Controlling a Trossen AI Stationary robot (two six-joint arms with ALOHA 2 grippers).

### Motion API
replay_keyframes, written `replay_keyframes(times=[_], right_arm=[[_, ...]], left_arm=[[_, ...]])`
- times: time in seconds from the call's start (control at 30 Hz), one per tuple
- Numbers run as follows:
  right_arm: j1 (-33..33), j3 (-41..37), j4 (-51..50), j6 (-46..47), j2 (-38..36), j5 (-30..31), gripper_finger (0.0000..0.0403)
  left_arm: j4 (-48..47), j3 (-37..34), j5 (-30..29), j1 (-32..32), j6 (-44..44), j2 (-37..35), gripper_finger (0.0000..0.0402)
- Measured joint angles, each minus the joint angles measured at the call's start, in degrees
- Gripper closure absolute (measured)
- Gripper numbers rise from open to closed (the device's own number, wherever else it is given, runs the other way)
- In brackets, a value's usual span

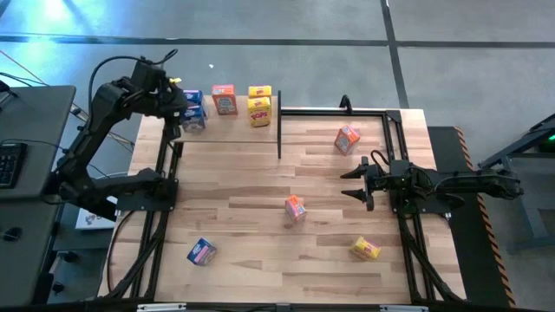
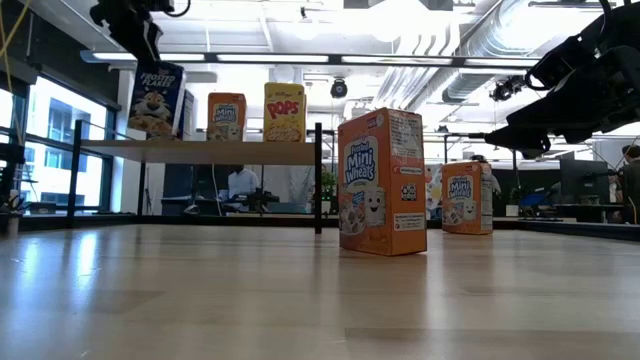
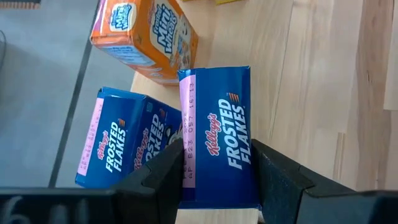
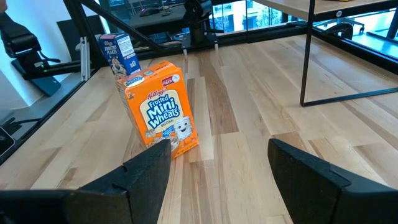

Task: Stack cereal on shelf
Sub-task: Put the right blue cereal box on the shelf aligned with the other blue cereal box

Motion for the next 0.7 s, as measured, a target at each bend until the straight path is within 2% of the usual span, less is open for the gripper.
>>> replay_keyframes(times=[0.4,0.7], right_arm=[[0.0,0.0,0.0,0.0,0.0,0.0,0.0142],[0.0,0.0,0.0,0.0,0.0,0.0,0.0142]], left_arm=[[0.4,0.0,3.0,3.8,0.1,2.1,0.0242],[0.3,0.0,3.0,5.1,0.1,3.8,0.0212]])
